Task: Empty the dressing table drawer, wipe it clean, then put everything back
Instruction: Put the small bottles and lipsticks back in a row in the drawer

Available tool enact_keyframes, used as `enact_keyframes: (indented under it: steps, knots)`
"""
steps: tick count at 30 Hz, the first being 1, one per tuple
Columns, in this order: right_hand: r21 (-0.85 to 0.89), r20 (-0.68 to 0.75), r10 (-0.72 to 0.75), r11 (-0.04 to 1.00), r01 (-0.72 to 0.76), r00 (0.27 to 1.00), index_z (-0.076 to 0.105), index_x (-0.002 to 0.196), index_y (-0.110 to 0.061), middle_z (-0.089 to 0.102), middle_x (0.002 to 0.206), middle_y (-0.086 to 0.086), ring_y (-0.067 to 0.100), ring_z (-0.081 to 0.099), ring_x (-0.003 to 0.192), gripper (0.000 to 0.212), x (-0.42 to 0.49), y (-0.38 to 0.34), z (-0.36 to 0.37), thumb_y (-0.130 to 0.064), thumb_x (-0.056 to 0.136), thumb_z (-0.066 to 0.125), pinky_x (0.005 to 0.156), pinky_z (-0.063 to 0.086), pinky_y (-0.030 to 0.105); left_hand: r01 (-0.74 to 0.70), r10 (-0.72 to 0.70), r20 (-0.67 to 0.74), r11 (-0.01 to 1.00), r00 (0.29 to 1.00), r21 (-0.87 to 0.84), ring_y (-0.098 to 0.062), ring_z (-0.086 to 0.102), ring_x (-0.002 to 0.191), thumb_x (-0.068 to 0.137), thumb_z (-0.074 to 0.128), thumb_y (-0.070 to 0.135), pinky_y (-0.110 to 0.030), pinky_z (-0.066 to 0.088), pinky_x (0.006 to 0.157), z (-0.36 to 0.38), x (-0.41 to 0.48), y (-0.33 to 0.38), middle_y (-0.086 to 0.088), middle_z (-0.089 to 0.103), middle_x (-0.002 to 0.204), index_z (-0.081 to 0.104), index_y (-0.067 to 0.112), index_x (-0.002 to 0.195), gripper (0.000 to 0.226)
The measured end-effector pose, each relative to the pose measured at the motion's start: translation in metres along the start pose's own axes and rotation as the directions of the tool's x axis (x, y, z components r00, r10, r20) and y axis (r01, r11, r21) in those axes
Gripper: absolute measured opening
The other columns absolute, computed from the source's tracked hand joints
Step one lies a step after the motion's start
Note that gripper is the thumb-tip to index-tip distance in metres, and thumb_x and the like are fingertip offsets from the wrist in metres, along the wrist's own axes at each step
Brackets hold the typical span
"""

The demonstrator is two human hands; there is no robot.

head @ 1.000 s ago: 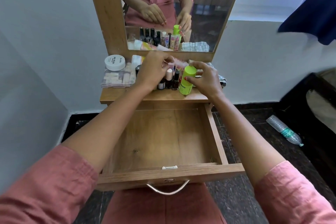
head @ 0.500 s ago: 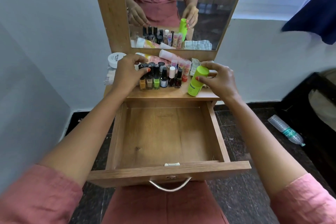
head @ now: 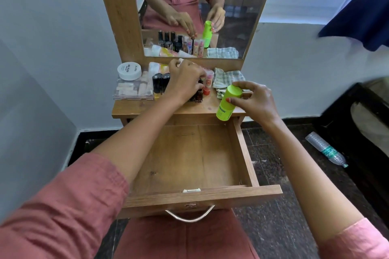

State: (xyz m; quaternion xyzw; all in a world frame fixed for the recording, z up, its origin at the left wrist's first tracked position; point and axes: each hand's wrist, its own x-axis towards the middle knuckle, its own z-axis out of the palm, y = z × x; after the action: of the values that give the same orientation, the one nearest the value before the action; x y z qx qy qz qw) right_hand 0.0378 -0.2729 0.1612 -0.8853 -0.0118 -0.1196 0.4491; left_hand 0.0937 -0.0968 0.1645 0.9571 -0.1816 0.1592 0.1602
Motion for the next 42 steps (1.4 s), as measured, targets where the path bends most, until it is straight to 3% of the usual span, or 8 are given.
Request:
enact_keyframes:
  steps: [8, 14, 16, 18, 21, 25, 31, 42]
  knots:
    - [0.004, 0.079, 0.03, 1.0, -0.03, 0.996, 0.064, 0.112, -0.006, 0.064, 0.101, 0.005, 0.014, 0.06, 0.088, 0.041, -0.017, 0.02, 0.001, -0.004, 0.072, 0.074, 0.064, 0.046, 0.0, 0.02, -0.025, 0.061, 0.997, 0.998, 0.073, -0.025, 0.039, 0.12, 0.081, 0.063, 0.017, -0.041, 0.009, 0.103, 0.007, 0.004, 0.002, -0.01, 0.06, 0.109, 0.067, 0.018, 0.105, 0.024]
    - [-0.019, 0.109, 0.067, 0.998, -0.065, 0.992, 0.063, 0.113, -0.008, 0.062, 0.098, 0.003, 0.013, 0.06, 0.086, 0.041, -0.025, 0.031, 0.008, -0.005, 0.073, 0.074, 0.065, 0.045, 0.0, 0.066, -0.065, 0.027, 0.997, 0.997, -0.032, -0.031, 0.028, 0.122, 0.082, 0.062, 0.013, -0.023, 0.01, 0.08, 0.002, -0.004, 0.005, -0.002, 0.045, 0.107, 0.069, 0.016, 0.096, 0.016]
    - [-0.023, 0.117, 0.074, 0.997, -0.072, 0.99, 0.062, 0.114, -0.008, 0.062, 0.1, 0.004, 0.013, 0.059, 0.087, 0.042, -0.028, 0.035, 0.01, -0.005, 0.074, 0.074, 0.066, 0.047, 0.006, 0.052, -0.052, 0.008, 0.997, 0.999, -0.06, -0.031, 0.029, 0.116, 0.083, 0.062, 0.015, -0.018, 0.007, 0.069, -0.007, -0.011, 0.012, 0.001, 0.038, 0.102, 0.069, 0.018, 0.097, 0.015]
    - [-0.044, 0.114, 0.08, 0.996, -0.076, 0.99, 0.062, 0.114, -0.008, 0.061, 0.099, 0.003, 0.012, 0.058, 0.087, 0.042, -0.031, 0.038, 0.013, -0.005, 0.074, 0.074, 0.07, 0.045, 0.013, -0.022, 0.021, -0.003, 0.999, 1.0, -0.034, -0.029, 0.035, 0.116, 0.082, 0.064, 0.018, -0.02, 0.006, 0.069, -0.015, -0.019, 0.017, -0.001, 0.048, 0.106, 0.068, 0.019, 0.098, 0.017]
    - [-0.067, 0.11, 0.092, 0.994, -0.085, 0.99, 0.063, 0.112, -0.008, 0.062, 0.097, 0.004, 0.013, 0.058, 0.083, 0.042, -0.036, 0.046, 0.019, -0.004, 0.072, 0.075, 0.075, 0.048, 0.021, -0.085, 0.087, 0.039, 0.996, 0.995, -0.041, -0.023, 0.039, 0.114, 0.08, 0.066, 0.021, -0.031, 0.018, 0.085, -0.018, -0.04, 0.024, -0.007, 0.058, 0.112, 0.066, 0.017, 0.107, 0.027]
    - [-0.117, 0.097, 0.079, 0.991, -0.068, 0.992, 0.063, 0.112, -0.005, 0.063, 0.108, 0.01, 0.014, 0.056, 0.086, 0.043, -0.044, 0.057, 0.03, -0.003, 0.071, 0.075, 0.078, 0.047, 0.022, -0.081, 0.091, 0.088, 0.991, 0.992, -0.104, -0.021, 0.044, 0.107, 0.08, 0.065, 0.024, -0.026, 0.02, 0.082, -0.001, -0.074, 0.026, -0.006, 0.062, 0.107, 0.066, 0.017, 0.108, 0.029]
    - [-0.174, 0.082, 0.066, 0.983, -0.051, 0.994, 0.062, 0.113, -0.003, 0.06, 0.112, 0.014, 0.026, 0.059, 0.102, 0.043, -0.048, 0.068, 0.043, -0.001, 0.072, 0.073, 0.092, 0.05, 0.037, 0.035, -0.01, 0.274, 0.996, 0.962, -0.088, -0.028, 0.06, 0.101, 0.087, 0.058, 0.018, -0.034, 0.047, 0.078, 0.033, -0.095, 0.021, -0.006, 0.063, 0.11, 0.061, 0.013, 0.11, 0.024]
    - [-0.222, 0.045, 0.088, 0.972, -0.076, 0.995, 0.058, 0.12, -0.004, 0.057, 0.118, 0.012, 0.027, 0.057, 0.106, 0.044, -0.047, 0.07, 0.058, -0.007, 0.077, 0.07, 0.094, 0.046, 0.036, 0.116, -0.083, 0.347, 0.99, 0.934, -0.075, -0.035, 0.062, 0.092, 0.087, 0.055, 0.009, -0.035, 0.041, 0.064, 0.076, -0.097, 0.02, -0.014, 0.059, 0.098, 0.06, 0.002, 0.098, 0.014]
